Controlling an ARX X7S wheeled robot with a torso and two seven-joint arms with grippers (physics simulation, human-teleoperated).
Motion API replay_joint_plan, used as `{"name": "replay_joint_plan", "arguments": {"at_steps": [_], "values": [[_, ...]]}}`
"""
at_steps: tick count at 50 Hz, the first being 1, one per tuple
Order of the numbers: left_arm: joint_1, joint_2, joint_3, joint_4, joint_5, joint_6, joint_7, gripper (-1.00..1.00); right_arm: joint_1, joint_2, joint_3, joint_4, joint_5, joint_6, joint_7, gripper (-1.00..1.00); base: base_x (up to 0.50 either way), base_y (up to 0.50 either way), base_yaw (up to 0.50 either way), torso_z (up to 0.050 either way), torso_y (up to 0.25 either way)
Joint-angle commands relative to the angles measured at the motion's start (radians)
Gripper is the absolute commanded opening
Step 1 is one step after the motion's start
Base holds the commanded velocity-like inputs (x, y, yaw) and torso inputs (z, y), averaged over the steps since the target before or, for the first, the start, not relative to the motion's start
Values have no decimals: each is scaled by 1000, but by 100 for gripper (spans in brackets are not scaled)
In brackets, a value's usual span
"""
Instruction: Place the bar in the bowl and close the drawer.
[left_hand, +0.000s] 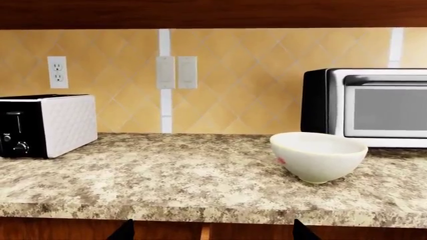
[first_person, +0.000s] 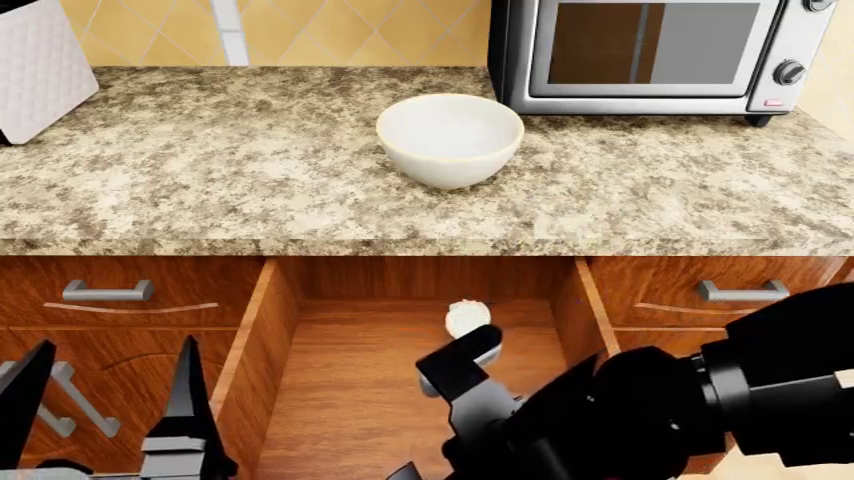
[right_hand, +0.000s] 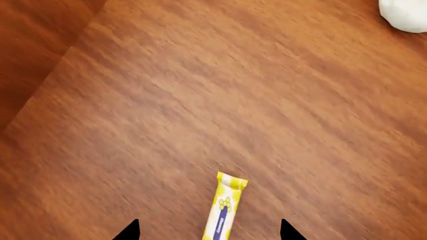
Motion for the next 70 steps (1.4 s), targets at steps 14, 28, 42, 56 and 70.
{"name": "replay_joint_plan", "arguments": {"at_steps": [14,28,42,56,70], "values": [[1,0,-3,-8,-9,6,8,100,-110,-69,-38,135,-10,24,-34,100,0,0,0,0,0],[8,-5,-3,-12,-4,15,7,100,-156,-103,-44,220,-15,38,-69,100,0,0,0,0,0],[12,-9,-5,-17,-1,26,5,100,-216,-143,-56,307,-17,52,-95,100,0,0,0,0,0],[12,-5,-8,-22,-7,26,11,100,-279,-179,-70,410,-14,81,-142,100,0,0,0,0,0],[12,-2,-10,-28,-13,27,16,100,-328,-203,-78,485,-20,100,-172,100,0,0,0,0,0]]}}
